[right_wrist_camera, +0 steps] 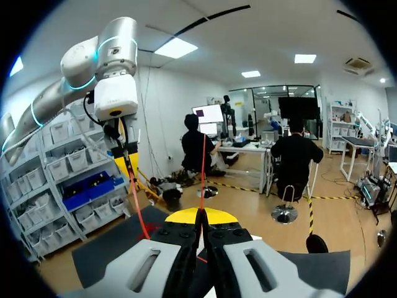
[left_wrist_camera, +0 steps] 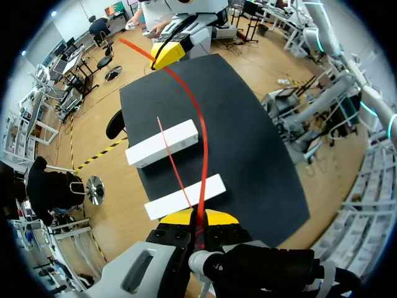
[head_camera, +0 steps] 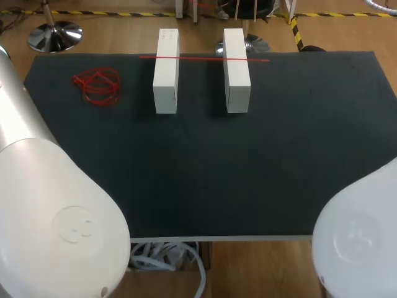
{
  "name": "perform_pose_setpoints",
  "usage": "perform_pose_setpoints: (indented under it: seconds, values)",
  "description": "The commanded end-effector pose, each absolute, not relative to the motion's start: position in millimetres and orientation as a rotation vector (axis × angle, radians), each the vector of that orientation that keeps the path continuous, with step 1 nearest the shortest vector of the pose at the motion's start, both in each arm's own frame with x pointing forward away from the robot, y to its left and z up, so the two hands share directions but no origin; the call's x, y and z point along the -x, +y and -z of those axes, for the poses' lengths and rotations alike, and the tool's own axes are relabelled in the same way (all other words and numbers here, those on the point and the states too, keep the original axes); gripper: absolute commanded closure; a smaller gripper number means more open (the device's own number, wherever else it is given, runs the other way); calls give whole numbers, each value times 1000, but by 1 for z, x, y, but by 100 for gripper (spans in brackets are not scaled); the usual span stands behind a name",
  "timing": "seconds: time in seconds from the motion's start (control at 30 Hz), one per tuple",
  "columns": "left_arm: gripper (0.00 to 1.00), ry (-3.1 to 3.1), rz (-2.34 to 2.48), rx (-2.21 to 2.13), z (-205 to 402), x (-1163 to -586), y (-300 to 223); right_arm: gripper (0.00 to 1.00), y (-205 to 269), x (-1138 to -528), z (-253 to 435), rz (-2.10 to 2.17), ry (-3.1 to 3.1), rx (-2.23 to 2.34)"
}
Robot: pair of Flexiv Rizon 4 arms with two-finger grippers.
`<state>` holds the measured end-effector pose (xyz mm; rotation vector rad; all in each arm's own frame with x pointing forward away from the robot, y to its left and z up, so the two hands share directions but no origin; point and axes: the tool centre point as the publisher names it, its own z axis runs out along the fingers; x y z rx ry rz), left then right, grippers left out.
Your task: Grab the tape and strap the tape.
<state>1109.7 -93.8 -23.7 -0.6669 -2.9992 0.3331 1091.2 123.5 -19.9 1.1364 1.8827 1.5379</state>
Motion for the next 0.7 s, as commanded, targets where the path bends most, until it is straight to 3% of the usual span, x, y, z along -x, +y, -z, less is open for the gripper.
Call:
perform_pose_setpoints:
  seconds: [0.03,0.47,0.7]
  values:
    - [100,-2997,-330,667,23,-1110,-94,100,128,-1090,16,-1218,1928,-1317]
    - [100,-2997,-330,667,23,-1110,-94,100,128,-1090,16,-1218,1928,-1317]
    - [100,-2997,-330,667,23,-1110,-94,100,151,-1085,27,-775,2138,-1074]
